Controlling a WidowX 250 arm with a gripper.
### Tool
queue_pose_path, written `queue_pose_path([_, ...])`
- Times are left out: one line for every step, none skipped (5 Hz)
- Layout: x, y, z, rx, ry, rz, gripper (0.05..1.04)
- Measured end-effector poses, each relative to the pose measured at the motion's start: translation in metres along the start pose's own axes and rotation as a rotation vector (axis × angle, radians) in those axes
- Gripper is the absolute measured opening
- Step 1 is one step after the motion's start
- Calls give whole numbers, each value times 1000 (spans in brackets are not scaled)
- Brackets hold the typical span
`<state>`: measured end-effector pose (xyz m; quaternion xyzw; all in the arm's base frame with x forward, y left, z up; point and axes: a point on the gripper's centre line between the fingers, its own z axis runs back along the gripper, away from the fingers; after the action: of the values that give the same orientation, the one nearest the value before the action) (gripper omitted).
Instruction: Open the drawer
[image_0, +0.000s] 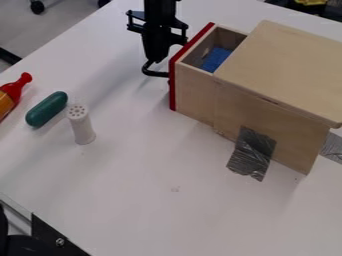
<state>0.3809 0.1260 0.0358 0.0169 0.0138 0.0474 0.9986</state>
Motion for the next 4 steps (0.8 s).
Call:
queue_pose_path([0,1,0,7,1,-6,101])
queue_pose_path([-2,2,0,14,12,-9,101])
queue_pose_path([-3,6,0,27,16,-11,101])
queue_pose_path([-4,9,1,30,22,-6,101])
